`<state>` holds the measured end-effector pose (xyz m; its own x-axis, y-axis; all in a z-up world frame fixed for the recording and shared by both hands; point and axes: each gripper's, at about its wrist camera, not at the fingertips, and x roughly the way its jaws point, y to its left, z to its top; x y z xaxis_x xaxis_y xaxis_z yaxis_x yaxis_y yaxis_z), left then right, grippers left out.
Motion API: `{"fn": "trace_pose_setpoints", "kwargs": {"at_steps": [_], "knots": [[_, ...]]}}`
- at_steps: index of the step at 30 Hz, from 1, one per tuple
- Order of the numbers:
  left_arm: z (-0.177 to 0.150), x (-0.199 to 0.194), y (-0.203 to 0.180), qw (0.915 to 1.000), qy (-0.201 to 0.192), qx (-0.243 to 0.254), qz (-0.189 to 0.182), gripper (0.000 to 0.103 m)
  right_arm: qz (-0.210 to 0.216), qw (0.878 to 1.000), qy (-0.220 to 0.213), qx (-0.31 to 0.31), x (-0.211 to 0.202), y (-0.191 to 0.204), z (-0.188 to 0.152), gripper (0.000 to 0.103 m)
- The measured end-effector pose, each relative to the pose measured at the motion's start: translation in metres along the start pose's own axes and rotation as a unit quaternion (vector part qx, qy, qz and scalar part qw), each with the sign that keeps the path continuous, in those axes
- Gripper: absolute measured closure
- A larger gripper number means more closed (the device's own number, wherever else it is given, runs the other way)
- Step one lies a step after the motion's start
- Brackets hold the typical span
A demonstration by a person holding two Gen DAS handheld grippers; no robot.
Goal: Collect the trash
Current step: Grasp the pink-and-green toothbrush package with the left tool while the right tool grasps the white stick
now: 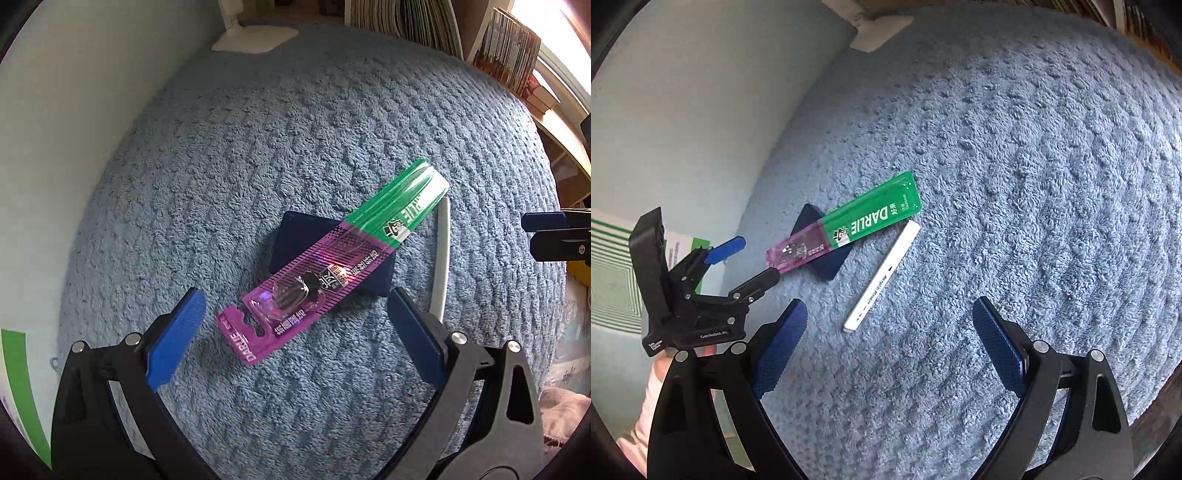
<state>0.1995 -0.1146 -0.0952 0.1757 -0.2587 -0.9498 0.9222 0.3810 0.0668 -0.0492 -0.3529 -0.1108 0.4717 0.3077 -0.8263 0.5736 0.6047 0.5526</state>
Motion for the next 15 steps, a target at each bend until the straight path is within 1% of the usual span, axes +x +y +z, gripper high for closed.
{"fn": "trace_pose_setpoints", "kwargs": {"at_steps": [4, 6, 9, 13, 14, 15], "knots": [[0.008, 0.021, 0.009, 0.9990, 0.018, 0.033, -0.027, 0.007, -0.023, 0.999, -0.008, 0.024, 0.014, 0.002, 0.003, 0.014], [0.011, 0.025, 0.008, 0.9979, 0.013, 0.057, -0.029, 0.007, -0.038, 0.999, -0.009, 0.033, 0.022, 0.004, 0.004, 0.029], [0.013, 0.033, 0.004, 0.9953, 0.013, 0.087, -0.042, 0.007, -0.055, 0.998, -0.004, 0.043, 0.036, 0.005, 0.006, 0.030], [0.011, 0.045, -0.004, 0.9925, 0.012, 0.107, -0.058, 0.007, -0.098, 0.995, -0.006, 0.022, 0.049, 0.015, 0.007, 0.032], [0.010, 0.045, -0.003, 0.9924, 0.008, 0.103, -0.067, 0.010, -0.114, 0.993, -0.011, 0.012, 0.050, 0.019, 0.007, 0.033], [0.010, 0.045, -0.002, 0.9925, 0.006, 0.097, -0.074, 0.017, -0.124, 0.992, -0.013, 0.004, 0.051, 0.021, 0.008, 0.035]]}}
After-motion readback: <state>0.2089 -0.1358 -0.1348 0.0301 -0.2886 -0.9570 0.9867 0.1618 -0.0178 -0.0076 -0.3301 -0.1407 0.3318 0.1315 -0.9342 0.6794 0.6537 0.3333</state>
